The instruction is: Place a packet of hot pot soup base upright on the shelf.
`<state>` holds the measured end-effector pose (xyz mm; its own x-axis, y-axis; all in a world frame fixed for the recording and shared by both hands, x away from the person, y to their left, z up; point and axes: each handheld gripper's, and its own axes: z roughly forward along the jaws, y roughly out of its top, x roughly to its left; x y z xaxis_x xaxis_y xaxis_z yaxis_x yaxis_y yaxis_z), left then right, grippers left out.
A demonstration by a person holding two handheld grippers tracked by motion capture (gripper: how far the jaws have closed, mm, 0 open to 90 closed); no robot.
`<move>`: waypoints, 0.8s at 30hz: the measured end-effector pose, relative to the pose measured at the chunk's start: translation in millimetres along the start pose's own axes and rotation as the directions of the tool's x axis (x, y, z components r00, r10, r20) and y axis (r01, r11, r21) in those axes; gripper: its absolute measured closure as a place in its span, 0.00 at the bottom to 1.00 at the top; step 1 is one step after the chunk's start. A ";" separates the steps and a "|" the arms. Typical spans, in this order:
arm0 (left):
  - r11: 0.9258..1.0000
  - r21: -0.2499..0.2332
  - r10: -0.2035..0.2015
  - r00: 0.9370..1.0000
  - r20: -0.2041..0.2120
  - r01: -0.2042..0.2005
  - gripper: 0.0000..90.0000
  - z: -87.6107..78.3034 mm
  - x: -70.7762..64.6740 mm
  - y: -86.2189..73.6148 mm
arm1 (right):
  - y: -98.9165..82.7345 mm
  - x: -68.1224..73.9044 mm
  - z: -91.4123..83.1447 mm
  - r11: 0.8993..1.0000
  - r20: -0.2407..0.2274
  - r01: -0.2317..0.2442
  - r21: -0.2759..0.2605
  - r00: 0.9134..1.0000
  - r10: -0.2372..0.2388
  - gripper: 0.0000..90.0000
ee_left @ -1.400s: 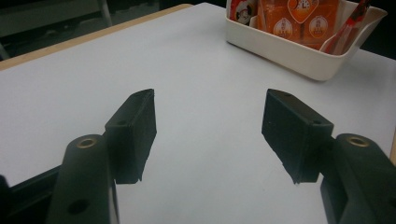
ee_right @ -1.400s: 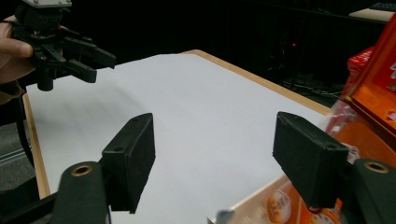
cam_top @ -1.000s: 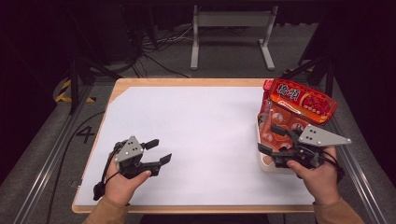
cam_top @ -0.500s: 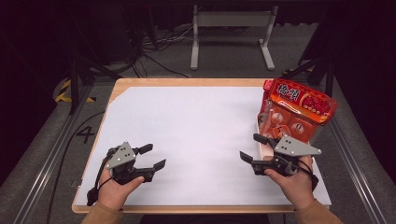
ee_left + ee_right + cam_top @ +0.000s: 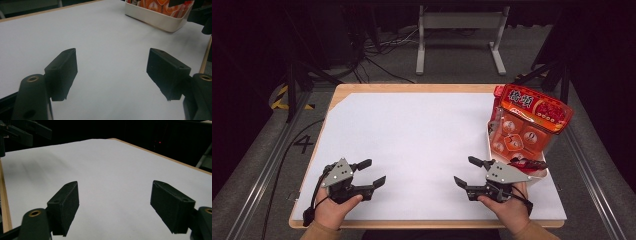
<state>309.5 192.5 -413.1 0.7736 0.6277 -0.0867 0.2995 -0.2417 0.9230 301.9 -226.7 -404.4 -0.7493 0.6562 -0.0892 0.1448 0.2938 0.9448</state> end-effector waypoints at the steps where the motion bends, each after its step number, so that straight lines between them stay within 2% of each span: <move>1: 1.000 0.000 0.000 1.000 0.000 0.000 0.28 0.0 0.0 0.0 | 0.0 0.0 0.0 1.000 0.000 0.000 0.000 1.000 0.000 0.26; 4: 1.000 0.000 -0.017 1.000 0.005 0.017 0.28 2.0 1.3 -4.8 | -8.8 0.5 6.2 1.000 0.012 -0.023 0.004 1.000 0.023 0.25; 10: 1.000 0.009 -0.027 1.000 0.011 0.027 0.27 4.3 4.2 -11.1 | -18.9 -1.4 12.7 0.999 0.031 -0.032 0.024 0.999 0.031 0.25; 16: 0.999 0.048 -0.017 1.000 -0.017 0.017 0.27 10.3 10.3 -21.1 | -25.7 -3.8 18.0 0.998 0.036 -0.032 0.049 0.999 0.031 0.24; 21: 0.999 0.034 -0.025 0.999 -0.022 0.026 0.27 10.3 10.5 -22.5 | -29.7 -3.8 21.0 0.996 0.033 -0.054 0.067 0.998 0.051 0.23; 24: 0.999 0.022 -0.025 1.000 -0.016 0.026 0.27 9.6 8.6 -21.1 | -29.1 -3.8 20.4 0.997 0.030 -0.056 0.055 0.998 0.054 0.23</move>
<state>315.2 196.0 -436.9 0.7565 0.6457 -0.1039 0.3313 -0.2414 0.9121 313.7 -223.6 -438.0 -0.7204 0.6920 -0.0472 0.2221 0.2946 0.9294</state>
